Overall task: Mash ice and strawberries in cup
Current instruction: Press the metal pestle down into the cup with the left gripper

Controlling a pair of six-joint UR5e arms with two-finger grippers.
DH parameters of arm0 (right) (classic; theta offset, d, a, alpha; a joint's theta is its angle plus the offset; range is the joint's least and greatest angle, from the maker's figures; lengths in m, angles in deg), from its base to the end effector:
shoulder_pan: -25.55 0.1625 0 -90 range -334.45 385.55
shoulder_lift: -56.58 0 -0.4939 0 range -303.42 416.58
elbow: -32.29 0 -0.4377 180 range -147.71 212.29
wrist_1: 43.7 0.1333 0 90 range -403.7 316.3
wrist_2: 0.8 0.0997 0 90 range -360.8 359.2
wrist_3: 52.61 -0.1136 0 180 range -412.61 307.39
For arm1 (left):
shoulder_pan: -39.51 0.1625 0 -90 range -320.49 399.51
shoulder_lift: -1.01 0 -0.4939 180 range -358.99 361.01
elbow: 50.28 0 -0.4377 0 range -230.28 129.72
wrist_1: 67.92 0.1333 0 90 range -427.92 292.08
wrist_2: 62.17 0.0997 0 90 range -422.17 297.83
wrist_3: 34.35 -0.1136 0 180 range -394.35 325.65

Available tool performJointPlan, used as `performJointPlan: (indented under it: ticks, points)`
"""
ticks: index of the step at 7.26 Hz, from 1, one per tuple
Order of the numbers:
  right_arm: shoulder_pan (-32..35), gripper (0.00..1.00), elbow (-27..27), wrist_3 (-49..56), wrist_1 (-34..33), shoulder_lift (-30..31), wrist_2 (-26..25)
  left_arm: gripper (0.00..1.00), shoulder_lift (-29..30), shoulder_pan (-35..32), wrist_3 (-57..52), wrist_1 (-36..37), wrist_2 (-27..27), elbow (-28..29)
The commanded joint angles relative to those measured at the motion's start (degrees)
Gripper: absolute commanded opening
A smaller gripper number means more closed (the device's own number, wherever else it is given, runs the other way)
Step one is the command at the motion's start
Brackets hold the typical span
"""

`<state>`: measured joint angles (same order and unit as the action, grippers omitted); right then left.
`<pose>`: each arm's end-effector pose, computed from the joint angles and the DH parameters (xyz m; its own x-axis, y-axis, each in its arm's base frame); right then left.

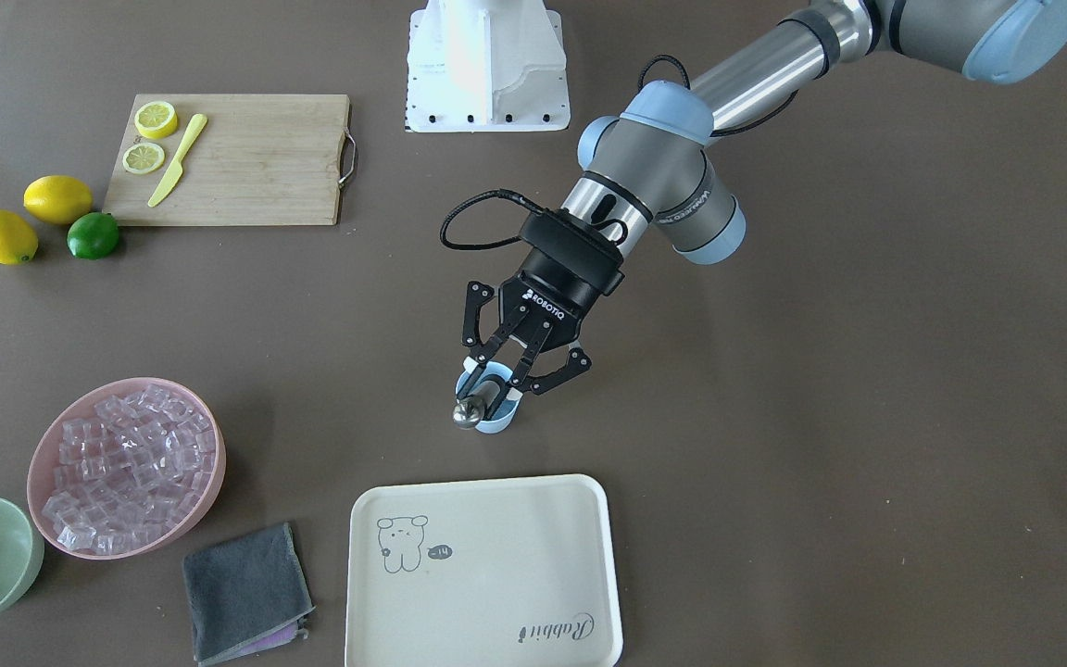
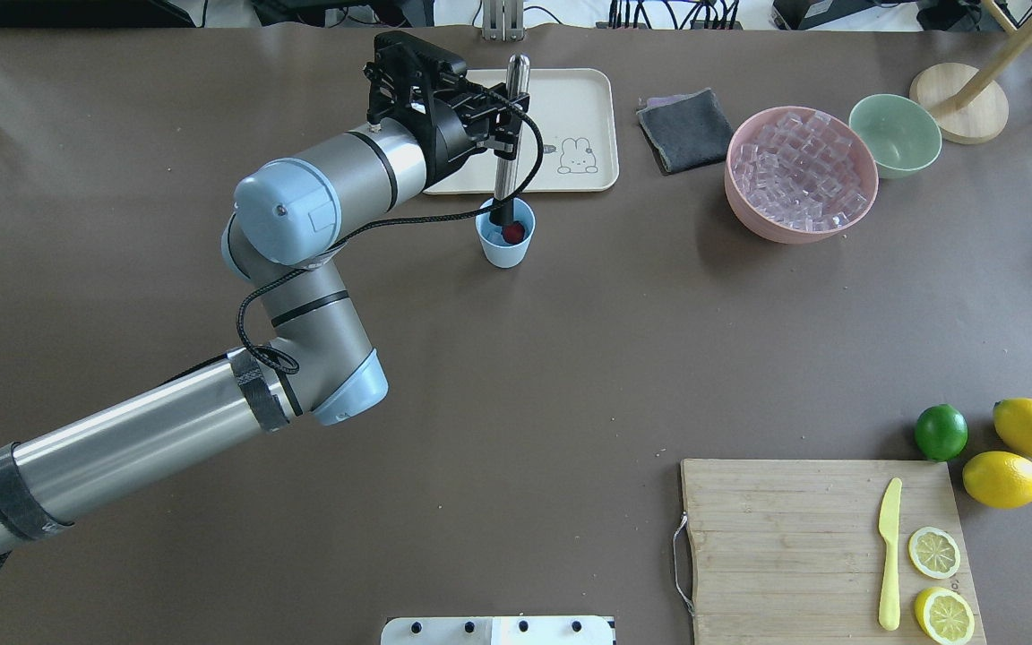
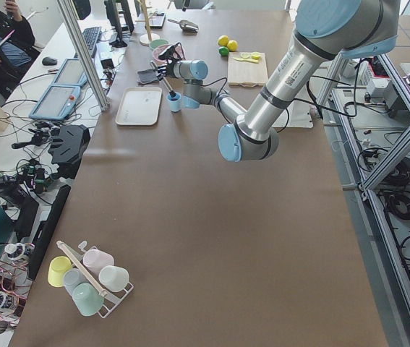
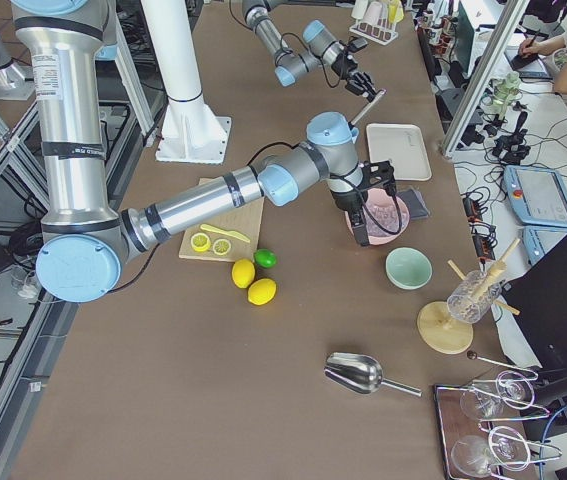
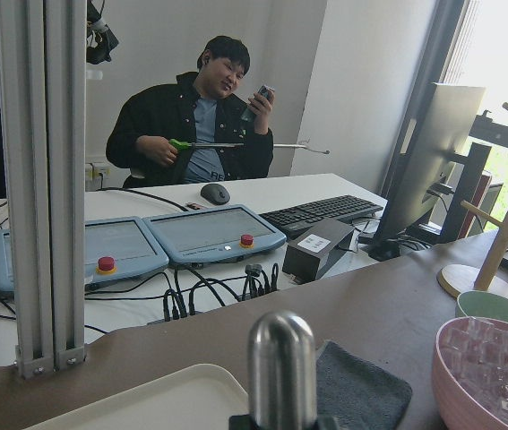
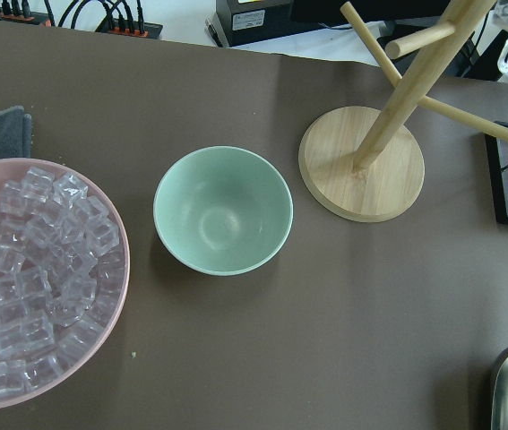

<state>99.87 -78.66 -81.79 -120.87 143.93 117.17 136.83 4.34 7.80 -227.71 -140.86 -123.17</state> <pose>-0.0753 -0.5644 0.5022 0.7827 -0.0648 0.6190 -0.1880 0.9234 0.3345 0.5917 -0.6073 0.1814 0.4552 0.5686 -0.6852 0.5750 0.3998 0.7138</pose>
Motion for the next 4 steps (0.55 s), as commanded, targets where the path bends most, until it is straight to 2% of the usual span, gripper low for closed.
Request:
performJointPlan:
  ticks: [1,4]
  points:
    - [-0.1,1.0,-0.1,0.0,0.0,0.4,0.1,0.0,0.0,0.4,0.0,0.0,0.1,0.6]
    - [-0.1,1.0,-0.1,0.0,0.0,0.5,0.1,0.0,0.2,0.8,0.1,0.0,0.4,1.4]
